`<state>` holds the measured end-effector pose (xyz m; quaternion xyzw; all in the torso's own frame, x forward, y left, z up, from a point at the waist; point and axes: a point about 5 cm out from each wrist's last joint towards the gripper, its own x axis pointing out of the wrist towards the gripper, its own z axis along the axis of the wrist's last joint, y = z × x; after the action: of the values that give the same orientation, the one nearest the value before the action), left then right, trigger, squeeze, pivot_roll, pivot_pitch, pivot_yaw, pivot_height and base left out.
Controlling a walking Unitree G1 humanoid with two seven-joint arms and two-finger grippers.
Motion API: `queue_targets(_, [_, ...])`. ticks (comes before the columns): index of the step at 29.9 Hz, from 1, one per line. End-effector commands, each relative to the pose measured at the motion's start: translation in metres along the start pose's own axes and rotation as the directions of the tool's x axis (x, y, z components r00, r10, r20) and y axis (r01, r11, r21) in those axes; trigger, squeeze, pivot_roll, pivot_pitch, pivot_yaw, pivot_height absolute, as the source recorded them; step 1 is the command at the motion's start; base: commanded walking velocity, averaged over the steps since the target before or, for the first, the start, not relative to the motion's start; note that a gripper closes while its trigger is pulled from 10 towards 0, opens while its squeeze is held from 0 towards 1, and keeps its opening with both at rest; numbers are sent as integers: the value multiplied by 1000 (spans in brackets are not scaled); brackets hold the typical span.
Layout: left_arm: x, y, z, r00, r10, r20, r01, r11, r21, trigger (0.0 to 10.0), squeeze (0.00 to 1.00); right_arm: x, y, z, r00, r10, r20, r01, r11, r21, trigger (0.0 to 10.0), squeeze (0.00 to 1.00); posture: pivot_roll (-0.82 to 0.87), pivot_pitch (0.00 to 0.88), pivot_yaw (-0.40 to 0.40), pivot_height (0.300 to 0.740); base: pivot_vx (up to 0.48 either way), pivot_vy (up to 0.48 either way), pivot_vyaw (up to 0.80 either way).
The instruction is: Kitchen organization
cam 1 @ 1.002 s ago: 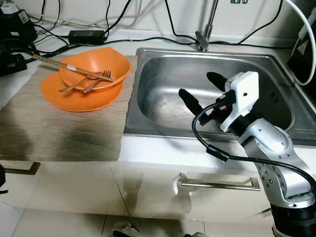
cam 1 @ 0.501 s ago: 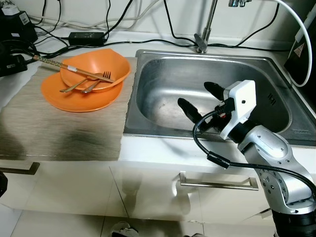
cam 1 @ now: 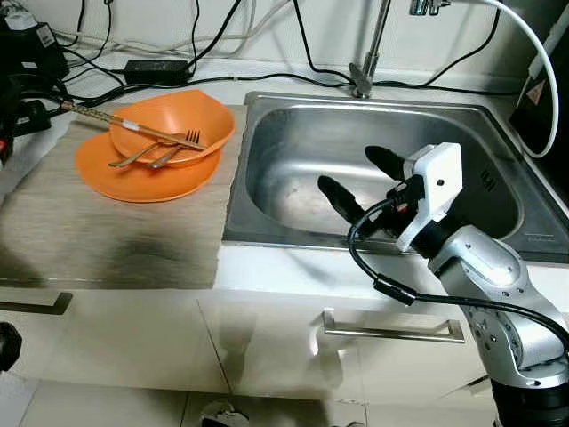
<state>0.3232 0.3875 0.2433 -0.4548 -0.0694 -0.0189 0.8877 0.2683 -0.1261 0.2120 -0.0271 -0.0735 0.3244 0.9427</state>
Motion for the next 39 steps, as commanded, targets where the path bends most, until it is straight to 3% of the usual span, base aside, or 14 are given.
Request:
queue_targets(1, [1,-2,1,1000,-14,11,15,999,-47,10000,1000,-1,1,4,1000,17,9,-17,1000,-4,10000,0,7,21,20,740,0,0,0])
queue_targets(12, [5,4,-17,1000,4,8,-3,990,-139,10000,1000,-1,1,5,1000,19,8,-19,1000,-4,10000,0,-4,24,21,740,0,0,0])
queue_targets(23, [13,3,-31,1000,29,4,-28,990,-140,10000,1000,-1,2,6,999,36,5,-36,999,-1,10000,0,-11,29,14,740,0,0,0])
queue_targets(34, [39,-19,-54,1000,17,-7,-18,995,-96,10000,1000,4,5,10,999,52,11,-52,999,-7,10000,0,-45,48,13,740,0,0,0])
queue_targets(35, [40,-21,-56,1000,16,-9,-17,995,-97,10000,945,3,5,10,999,52,11,-52,999,-7,10000,0,-47,49,14,740,0,0,0])
queue_targets(38, [44,-25,-60,1000,13,-13,-14,996,-93,10000,263,2,4,11,999,50,8,-50,999,-8,10000,0,-57,51,13,740,0,0,0])
queue_targets(39, [44,-25,-60,1000,13,-13,-14,996,-93,10000,263,2,4,11,999,50,8,-50,999,-8,10000,0,-57,51,13,740,0,0,0])
